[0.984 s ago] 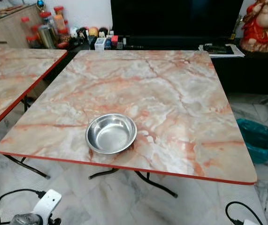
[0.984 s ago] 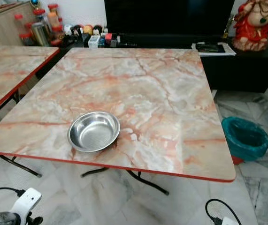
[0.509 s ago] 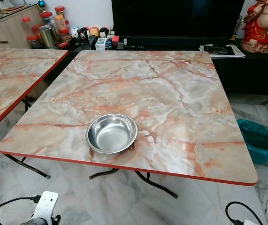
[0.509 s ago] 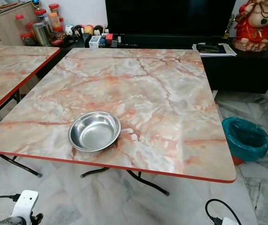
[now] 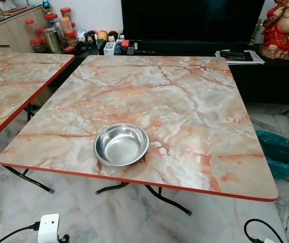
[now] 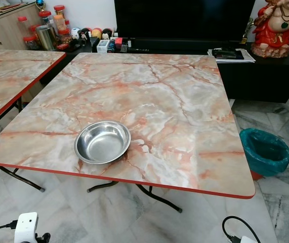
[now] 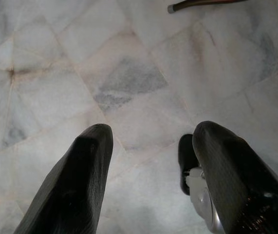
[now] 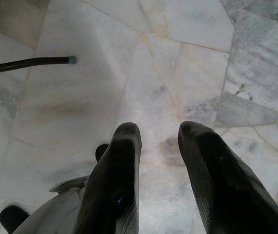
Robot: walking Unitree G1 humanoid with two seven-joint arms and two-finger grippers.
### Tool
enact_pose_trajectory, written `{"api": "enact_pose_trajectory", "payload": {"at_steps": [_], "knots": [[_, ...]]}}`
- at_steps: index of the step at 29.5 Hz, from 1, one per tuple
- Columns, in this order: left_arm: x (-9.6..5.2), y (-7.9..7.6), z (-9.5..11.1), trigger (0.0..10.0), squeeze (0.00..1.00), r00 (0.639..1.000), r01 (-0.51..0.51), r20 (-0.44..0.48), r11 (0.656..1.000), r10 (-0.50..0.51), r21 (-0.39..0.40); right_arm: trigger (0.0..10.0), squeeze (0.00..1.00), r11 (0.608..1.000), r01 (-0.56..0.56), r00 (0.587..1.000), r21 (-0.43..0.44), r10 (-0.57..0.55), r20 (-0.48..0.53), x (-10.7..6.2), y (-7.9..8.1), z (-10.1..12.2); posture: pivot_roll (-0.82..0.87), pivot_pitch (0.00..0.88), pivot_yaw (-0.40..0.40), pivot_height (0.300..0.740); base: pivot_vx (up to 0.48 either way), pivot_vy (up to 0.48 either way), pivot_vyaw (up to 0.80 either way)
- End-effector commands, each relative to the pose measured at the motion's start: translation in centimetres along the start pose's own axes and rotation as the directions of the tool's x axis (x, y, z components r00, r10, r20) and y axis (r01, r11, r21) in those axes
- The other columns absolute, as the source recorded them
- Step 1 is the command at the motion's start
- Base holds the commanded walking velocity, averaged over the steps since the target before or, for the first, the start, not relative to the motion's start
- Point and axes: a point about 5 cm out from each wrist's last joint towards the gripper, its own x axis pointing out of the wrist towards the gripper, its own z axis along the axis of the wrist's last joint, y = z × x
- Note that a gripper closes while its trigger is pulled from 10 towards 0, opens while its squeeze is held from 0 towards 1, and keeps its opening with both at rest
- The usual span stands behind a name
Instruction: Setting the table
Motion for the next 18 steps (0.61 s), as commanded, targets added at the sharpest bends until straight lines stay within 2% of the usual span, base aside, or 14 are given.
{"api": "enact_pose_trajectory", "payload": {"at_steps": [1,3,8,18], "knots": [[-0.12,0.08,-0.77,10.0,0.0,1.0,-0.002,-0.025,0.999,0.003,0.033,10.0,0.0,1.0,-0.001,1.0,0.016,0.001,0.0,-0.04,-0.01,-0.2,-0.01,0.064,0.032,0.74,0.0,0.0,0.0],[-0.13,-0.08,-0.96,10.0,0.0,1.0,-0.003,-0.029,0.999,0.004,0.047,10.0,0.0,1.0,-0.002,1.0,0.016,0.002,-0.001,-0.04,-0.03,-0.17,-0.01,0.068,0.029,0.74,0.0,0.0,0.0],[-0.16,-0.19,-1.29,10.0,0.0,0.999,-0.03,-0.032,0.999,0.03,-0.014,10.0,0.0,1.0,-0.008,1.0,0.019,0.008,-0.001,-0.03,-0.03,-0.13,-0.01,0.08,0.026,0.74,0.0,0.0,0.0],[-0.2,-0.23,-1.46,10.0,0.0,0.999,-0.04,-0.026,0.999,0.039,-0.026,10.0,0.0,1.0,-0.012,1.0,0.021,0.012,0.001,-0.02,-0.03,-0.06,-0.02,0.085,0.025,0.74,0.0,0.0,0.0]]}}
